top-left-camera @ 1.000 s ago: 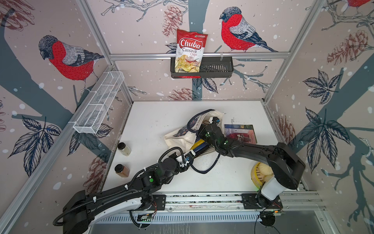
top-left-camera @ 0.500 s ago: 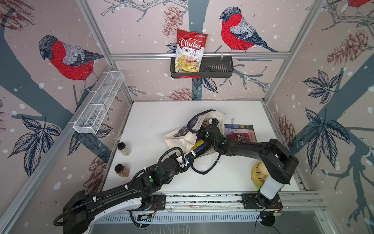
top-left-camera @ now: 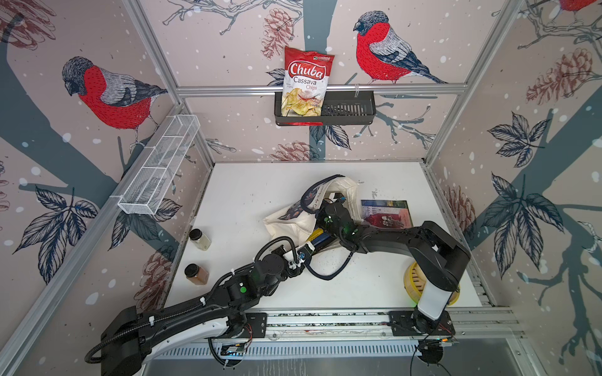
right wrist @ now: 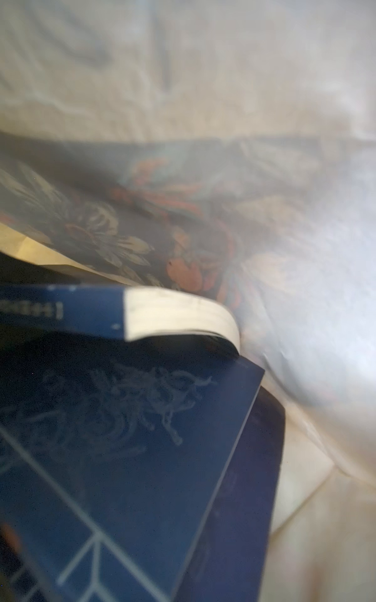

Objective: Take out the books from the canvas bag
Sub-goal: Pick up the book from the canvas bag.

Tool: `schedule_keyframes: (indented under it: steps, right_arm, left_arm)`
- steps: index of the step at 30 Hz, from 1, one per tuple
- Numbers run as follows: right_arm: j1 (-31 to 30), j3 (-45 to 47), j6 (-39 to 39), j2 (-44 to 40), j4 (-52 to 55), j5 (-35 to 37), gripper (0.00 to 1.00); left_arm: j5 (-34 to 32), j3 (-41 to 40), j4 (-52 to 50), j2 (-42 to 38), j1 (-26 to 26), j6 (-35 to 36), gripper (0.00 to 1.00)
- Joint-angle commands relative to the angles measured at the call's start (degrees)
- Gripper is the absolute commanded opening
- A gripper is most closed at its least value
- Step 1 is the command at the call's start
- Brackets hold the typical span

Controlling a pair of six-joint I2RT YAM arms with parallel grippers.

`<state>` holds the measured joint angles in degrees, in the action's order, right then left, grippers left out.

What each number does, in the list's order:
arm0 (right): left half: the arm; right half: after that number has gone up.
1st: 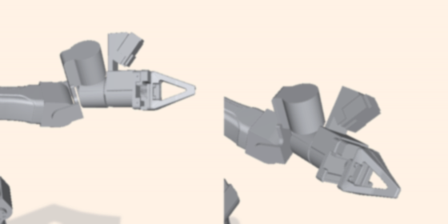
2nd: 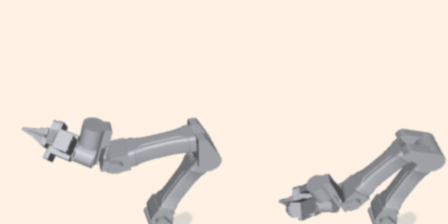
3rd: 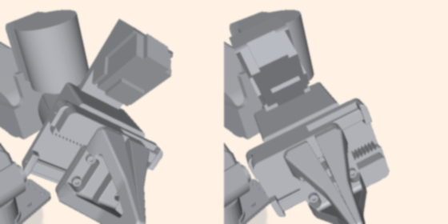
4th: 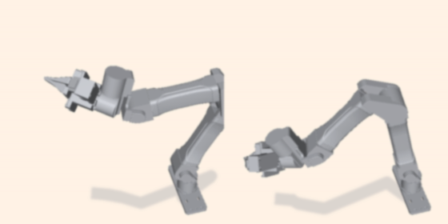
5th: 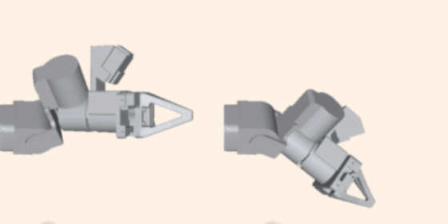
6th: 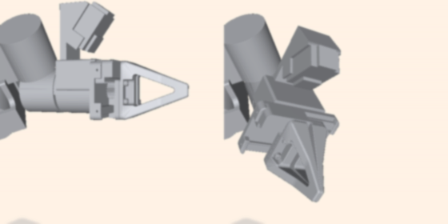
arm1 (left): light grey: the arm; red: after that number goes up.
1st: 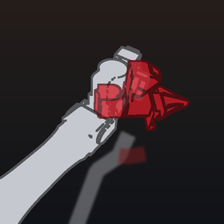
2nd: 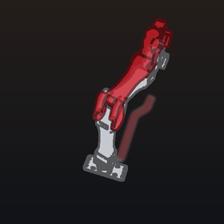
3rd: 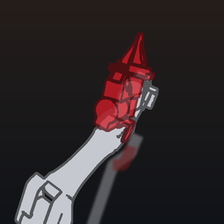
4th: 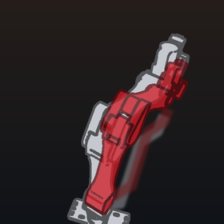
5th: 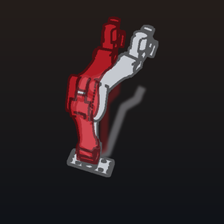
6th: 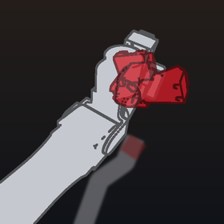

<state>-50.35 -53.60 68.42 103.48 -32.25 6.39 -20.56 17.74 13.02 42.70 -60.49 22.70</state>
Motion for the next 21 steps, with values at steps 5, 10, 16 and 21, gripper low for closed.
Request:
schedule_keyframes:
  steps: [5,10,16,21]
  right_arm:
    - [0.91,0.38,-3.17,-1.22,3.0,0.85,0.0]
    - [1.0,3.51,-3.91,-5.31,1.47,2.61,0.0]
    - [1.79,12.49,-4.52,-12.87,-8.88,0.61,0.0]
    - [-4.0,9.08,-13.23,-20.04,5.04,13.5,0.0]
  left_arm:
    - [2.46,0.28,6.32,-0.66,-0.41,1.61,0.0]
    - [2.6,0.32,6.46,-0.69,-0.48,1.65,0.0]
    - [2.67,0.19,6.41,-1.04,-0.67,1.71,0.0]
    - [1.87,0.28,6.32,-1.12,-0.66,2.1,0.0]
